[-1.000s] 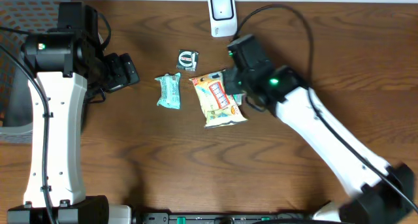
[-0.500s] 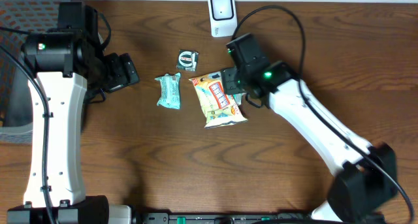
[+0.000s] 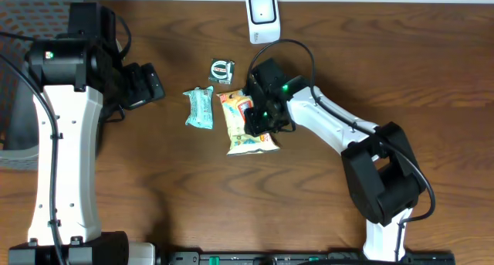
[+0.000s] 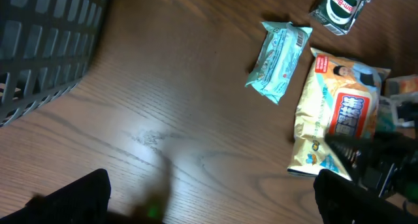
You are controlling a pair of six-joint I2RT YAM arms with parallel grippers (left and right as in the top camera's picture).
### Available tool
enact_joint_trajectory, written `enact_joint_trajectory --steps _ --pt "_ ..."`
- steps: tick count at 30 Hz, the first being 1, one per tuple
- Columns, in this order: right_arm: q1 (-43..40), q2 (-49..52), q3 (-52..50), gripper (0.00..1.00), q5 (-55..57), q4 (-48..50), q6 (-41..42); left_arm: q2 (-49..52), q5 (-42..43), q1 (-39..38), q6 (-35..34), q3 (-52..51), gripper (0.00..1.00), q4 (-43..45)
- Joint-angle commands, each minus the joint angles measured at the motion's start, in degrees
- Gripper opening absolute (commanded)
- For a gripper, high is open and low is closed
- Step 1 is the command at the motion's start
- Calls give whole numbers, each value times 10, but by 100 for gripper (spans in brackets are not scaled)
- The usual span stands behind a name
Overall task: Scan the item barcode
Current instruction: 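Lower the right gripper onto the orange wipes pack and grasp it, then lift the orange pack with the right gripper toward the scanner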
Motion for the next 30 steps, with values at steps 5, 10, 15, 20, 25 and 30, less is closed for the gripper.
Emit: enact_joint_trajectory --steps 5,10,15,20,25,30 --pt "28 9 0 63 3 2 -8 1 -1 1 -7 -3 98 -2" --pt "45 48 -6 59 31 21 4 1 -1 1 -7 -3 98 -2" --pt "48 63 -5 21 33 27 23 1 -1 1 -7 -3 98 -2" --pt "32 34 17 1 69 9 25 1 -1 1 -7 -3 98 -2" --pt "12 -32 59 1 203 -29 24 1 -1 1 -7 -3 98 -2" --pt "8 -106 77 1 437 -30 24 1 -1 1 -7 -3 98 -2"
